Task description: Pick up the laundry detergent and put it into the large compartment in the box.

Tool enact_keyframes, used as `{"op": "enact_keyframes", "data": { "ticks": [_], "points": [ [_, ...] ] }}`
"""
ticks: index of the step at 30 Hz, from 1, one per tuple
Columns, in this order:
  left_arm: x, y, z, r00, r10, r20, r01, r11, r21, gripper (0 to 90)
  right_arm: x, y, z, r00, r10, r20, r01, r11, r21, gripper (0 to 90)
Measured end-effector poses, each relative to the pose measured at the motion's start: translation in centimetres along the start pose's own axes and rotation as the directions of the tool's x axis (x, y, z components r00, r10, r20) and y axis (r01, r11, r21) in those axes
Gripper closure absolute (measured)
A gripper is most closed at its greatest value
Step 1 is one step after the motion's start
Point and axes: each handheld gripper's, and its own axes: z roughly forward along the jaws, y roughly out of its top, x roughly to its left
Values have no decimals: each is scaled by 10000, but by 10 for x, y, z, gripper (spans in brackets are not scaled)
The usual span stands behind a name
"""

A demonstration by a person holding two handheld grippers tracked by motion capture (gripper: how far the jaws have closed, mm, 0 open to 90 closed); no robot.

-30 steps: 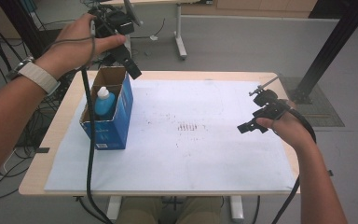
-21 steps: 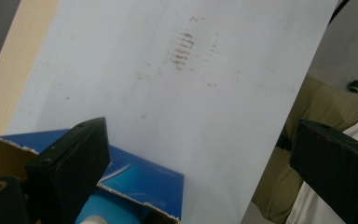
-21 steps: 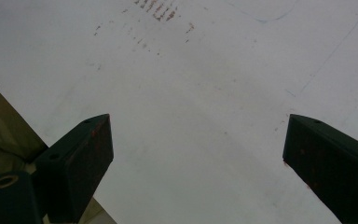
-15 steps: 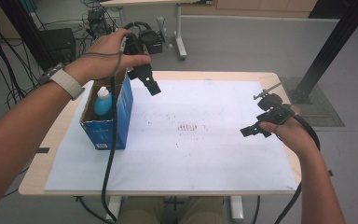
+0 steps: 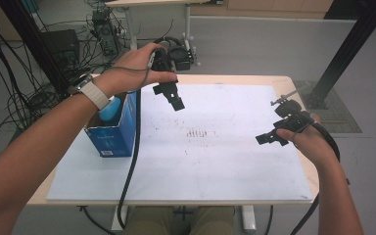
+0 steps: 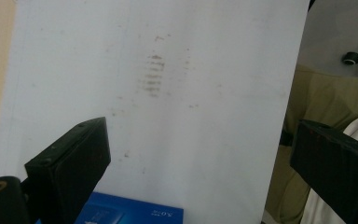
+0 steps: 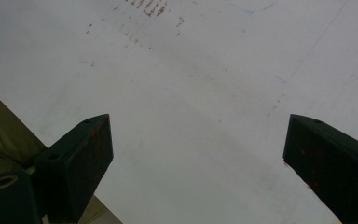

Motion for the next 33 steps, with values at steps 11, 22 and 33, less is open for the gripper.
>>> {"op": "enact_keyframes", "data": {
  "ticks": [11, 22, 33],
  "points": [
    [-3, 4, 16, 9998, 220, -22, -220, 9996, 201, 55, 1, 2, 1, 9999, 107, 76, -106, 9999, -29, 81],
    [-1, -4, 28, 9997, 221, -71, -219, 9994, 282, 56, -1, 5, 9, 9999, 94, 45, -94, 10000, -7, 81],
    [2, -4, 32, 9997, 252, 21, -252, 9993, 264, 56, -2, 4, 9, 9999, 164, 49, -164, 9999, 50, 81]
  ]
}}
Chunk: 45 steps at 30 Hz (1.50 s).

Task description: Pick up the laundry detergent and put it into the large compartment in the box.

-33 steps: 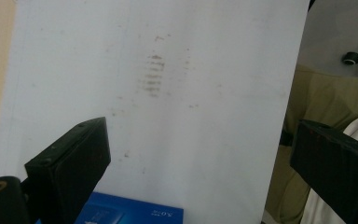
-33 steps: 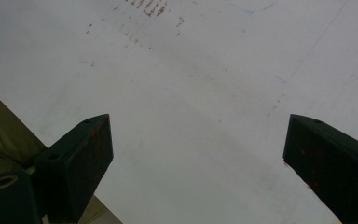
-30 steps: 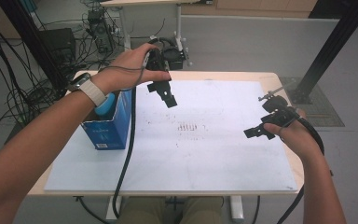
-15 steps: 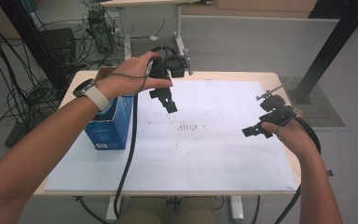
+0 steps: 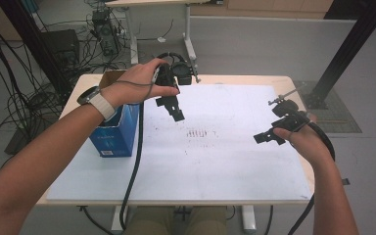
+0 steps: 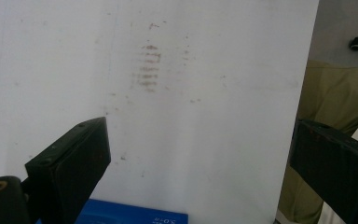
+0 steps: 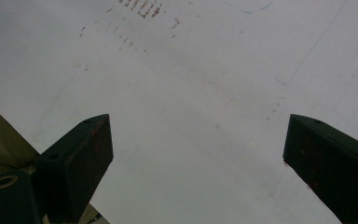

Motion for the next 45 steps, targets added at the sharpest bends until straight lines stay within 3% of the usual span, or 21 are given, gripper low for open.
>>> {"op": "enact_keyframes", "data": {
  "ticks": [45],
  "points": [
    [-2, 5, 12, 9999, -85, -91, 89, 9989, 454, 57, -5, -14, 7, 9998, 72, -165, -74, 9999, -127, 81]
  ]
}}
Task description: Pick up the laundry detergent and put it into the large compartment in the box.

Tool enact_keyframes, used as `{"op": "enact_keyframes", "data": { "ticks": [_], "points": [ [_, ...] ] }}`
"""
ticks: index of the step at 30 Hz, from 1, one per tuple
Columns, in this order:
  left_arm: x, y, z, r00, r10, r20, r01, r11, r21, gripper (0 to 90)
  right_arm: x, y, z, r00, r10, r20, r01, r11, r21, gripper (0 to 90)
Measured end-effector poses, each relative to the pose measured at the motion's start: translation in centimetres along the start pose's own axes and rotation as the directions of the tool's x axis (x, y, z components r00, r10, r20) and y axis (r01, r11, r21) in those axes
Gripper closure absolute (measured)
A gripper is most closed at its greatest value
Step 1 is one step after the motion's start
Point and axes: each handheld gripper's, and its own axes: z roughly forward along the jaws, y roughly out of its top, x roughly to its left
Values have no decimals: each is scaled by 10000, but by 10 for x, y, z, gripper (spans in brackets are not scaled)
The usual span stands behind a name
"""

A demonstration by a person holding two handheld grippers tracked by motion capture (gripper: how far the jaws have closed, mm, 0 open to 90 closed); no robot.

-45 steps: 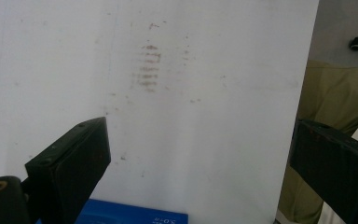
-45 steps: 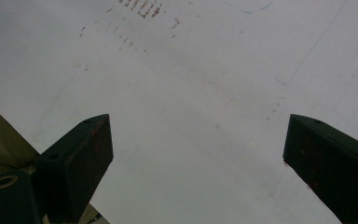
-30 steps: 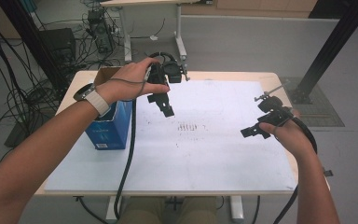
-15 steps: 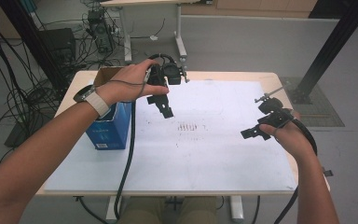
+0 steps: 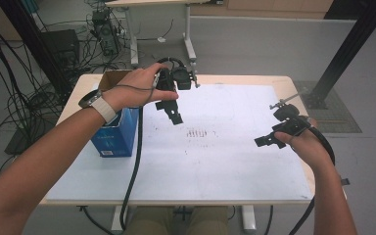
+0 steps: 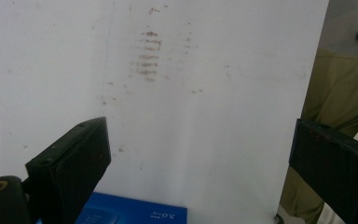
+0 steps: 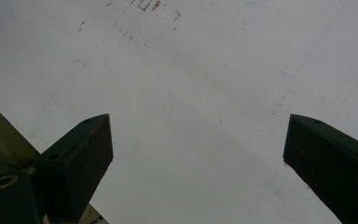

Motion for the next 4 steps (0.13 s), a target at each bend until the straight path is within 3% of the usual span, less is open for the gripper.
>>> {"op": "enact_keyframes", "data": {
  "ticks": [4],
  "points": [
    [-1, 1, 0, 10000, -62, -10, 62, 10000, 12, 57, 1, -2, -2, 10000, 53, 30, -53, 10000, -15, 81]
  ]
}}
